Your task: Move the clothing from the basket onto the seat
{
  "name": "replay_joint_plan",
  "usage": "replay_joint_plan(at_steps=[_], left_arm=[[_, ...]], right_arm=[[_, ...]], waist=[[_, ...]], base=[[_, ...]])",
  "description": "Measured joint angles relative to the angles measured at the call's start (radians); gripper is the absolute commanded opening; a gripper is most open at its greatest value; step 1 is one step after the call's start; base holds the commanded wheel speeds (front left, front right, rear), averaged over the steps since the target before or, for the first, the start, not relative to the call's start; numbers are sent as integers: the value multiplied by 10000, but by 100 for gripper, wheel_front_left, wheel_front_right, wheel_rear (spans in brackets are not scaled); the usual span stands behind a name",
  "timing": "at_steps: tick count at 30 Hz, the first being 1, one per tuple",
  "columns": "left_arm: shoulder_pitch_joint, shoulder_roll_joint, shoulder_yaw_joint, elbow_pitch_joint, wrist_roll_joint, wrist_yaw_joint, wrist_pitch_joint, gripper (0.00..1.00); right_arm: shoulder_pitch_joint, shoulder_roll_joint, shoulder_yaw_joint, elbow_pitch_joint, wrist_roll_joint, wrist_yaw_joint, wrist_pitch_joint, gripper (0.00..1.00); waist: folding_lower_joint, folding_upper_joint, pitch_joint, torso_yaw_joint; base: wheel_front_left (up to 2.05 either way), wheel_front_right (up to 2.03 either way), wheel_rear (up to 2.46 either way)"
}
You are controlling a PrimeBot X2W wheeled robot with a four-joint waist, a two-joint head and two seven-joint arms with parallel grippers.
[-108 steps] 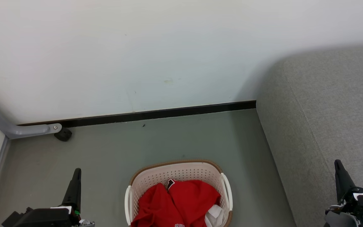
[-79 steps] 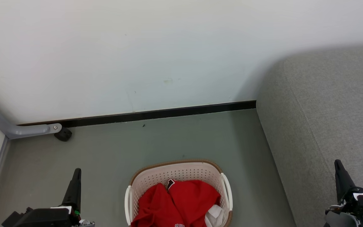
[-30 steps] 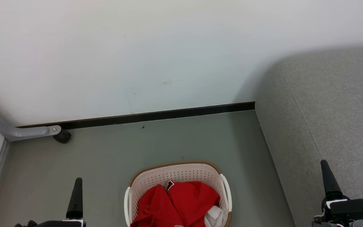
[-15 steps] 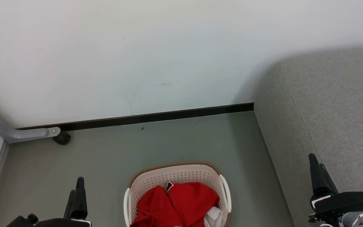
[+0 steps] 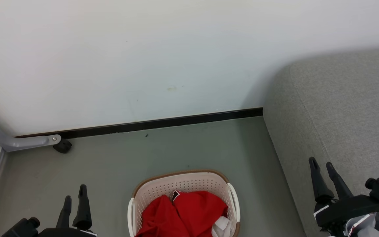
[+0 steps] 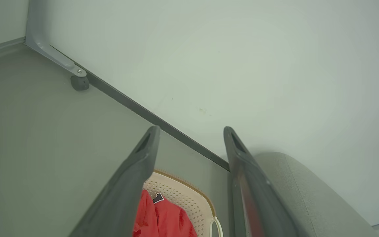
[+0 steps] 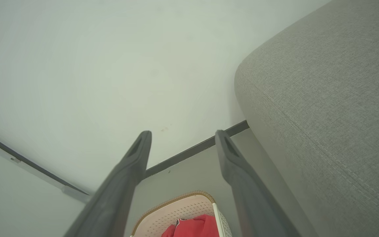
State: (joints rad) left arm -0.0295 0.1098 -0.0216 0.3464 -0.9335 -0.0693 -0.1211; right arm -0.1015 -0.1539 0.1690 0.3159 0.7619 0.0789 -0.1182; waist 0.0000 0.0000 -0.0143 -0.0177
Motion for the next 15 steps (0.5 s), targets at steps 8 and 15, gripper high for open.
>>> replay_joint_plan(at_steps=[8, 15], left_arm=[[-33, 307, -217, 127, 1421, 79, -280, 100], [-41, 545, -353, 290, 2604, 94, -514, 100]], right_arm=[[-189, -199, 387, 107, -1264, -13, -297, 100], [-340, -322, 685, 324, -2266, -98, -558, 100]], waist=[[0, 0, -14, -70], [0, 0, -15, -102]], base=[[0, 0, 0], [0, 0, 0]])
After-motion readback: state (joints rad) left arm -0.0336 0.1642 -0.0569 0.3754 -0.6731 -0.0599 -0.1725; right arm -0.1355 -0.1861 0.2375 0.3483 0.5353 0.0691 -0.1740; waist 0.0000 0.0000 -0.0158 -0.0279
